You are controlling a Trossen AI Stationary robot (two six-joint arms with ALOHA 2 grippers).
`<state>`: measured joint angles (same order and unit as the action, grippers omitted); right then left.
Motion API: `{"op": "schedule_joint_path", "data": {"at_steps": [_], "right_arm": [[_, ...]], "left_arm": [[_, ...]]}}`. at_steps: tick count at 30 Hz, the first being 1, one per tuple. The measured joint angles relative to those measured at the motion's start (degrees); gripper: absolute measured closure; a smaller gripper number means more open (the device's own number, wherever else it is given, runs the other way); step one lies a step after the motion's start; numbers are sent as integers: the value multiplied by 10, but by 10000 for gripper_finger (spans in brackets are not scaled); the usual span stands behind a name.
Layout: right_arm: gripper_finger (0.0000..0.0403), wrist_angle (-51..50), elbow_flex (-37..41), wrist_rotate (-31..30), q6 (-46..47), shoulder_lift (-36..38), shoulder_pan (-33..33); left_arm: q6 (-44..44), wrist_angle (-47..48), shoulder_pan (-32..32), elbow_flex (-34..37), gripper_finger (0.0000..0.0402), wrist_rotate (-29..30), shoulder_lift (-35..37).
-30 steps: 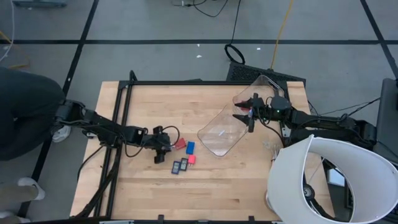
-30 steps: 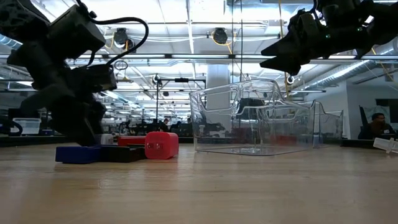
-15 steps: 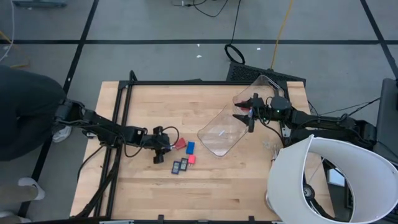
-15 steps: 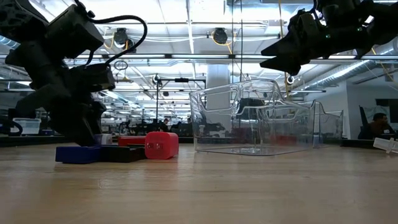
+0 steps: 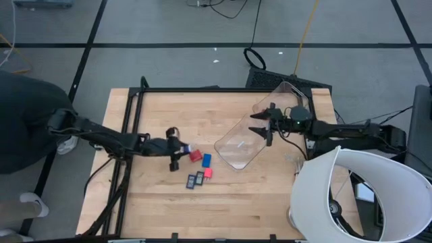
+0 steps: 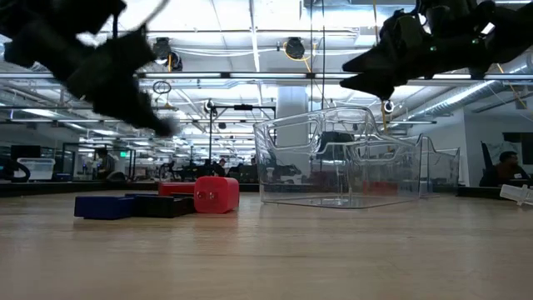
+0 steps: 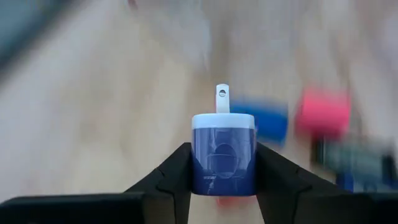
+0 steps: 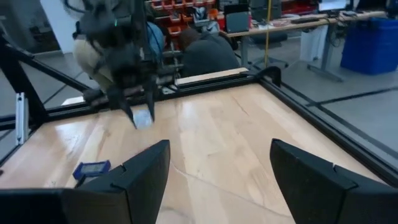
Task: Pick & Place Office items
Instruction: Put the purple charger adapter into the right transparent bin
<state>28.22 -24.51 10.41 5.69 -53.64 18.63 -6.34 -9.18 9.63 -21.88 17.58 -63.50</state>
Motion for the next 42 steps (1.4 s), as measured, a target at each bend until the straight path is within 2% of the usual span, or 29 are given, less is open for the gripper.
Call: {"op": "schedule_joint_path", "data": {"at_steps": [5, 8, 13, 18, 22, 29, 34, 38, 42], "right_arm": [[138, 94, 0, -1, -10, -77, -25], [138, 147, -4, 1, -28, -123, -34], [138, 174, -35, 0, -48, -187, -56], [133, 174, -87, -28, -30, -249, -83], [116, 175, -128, -27, -8, -286, -101], [97, 176, -154, -28, -83, -315, -148], [112, 220, -156, -28, -107, -329, -166], [130, 216, -156, -45, -114, -335, -167], [151, 214, -156, -49, -114, -334, -166]], "left_arm": [[86, -146, -8, -1, 264, 22, 2], [122, -241, -22, -1, 267, 33, -21], [142, -375, -46, -2, 267, 33, -80], [136, -386, -55, -45, 260, 16, -146], [158, -383, -54, -94, 261, -11, -199], [177, -324, -55, -163, 266, -26, -246], [177, -307, -52, -181, 256, -28, -256], [175, -311, -50, -183, 265, -29, -255], [161, -313, -50, -183, 267, -57, -255]]}}
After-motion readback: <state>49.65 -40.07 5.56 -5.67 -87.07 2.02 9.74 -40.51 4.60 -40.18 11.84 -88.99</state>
